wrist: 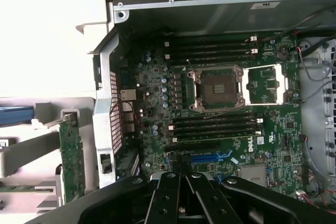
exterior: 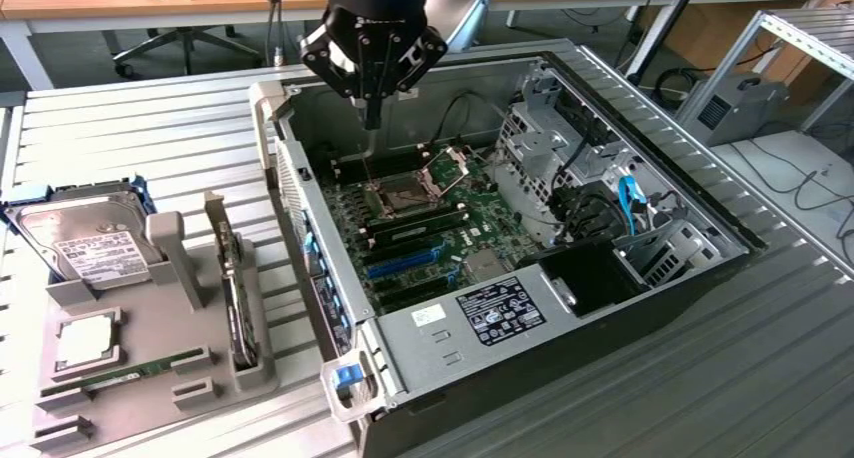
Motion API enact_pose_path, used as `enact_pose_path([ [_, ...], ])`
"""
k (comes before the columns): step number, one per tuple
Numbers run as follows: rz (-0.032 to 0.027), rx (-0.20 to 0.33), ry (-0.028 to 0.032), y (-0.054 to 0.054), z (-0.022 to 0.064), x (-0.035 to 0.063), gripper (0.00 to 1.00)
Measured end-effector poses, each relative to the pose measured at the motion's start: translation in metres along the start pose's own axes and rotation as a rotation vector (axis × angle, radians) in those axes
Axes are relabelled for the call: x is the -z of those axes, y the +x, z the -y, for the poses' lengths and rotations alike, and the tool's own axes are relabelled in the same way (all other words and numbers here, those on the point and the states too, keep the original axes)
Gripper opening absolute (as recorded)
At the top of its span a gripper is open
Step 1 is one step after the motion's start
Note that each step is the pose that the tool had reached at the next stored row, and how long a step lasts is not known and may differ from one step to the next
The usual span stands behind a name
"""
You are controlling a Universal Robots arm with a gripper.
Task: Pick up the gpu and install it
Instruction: 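Reach for the gpu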
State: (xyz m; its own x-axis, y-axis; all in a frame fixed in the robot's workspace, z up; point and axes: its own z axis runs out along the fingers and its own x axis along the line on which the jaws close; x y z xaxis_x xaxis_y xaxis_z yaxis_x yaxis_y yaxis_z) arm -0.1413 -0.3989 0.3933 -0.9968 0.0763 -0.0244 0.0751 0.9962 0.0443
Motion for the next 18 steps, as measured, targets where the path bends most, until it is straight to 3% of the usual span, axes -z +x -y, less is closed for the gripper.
enact_pose_path([
  [18,0.0,0.0,0.0,0.0082,0.0006,0.0002,0.11],
])
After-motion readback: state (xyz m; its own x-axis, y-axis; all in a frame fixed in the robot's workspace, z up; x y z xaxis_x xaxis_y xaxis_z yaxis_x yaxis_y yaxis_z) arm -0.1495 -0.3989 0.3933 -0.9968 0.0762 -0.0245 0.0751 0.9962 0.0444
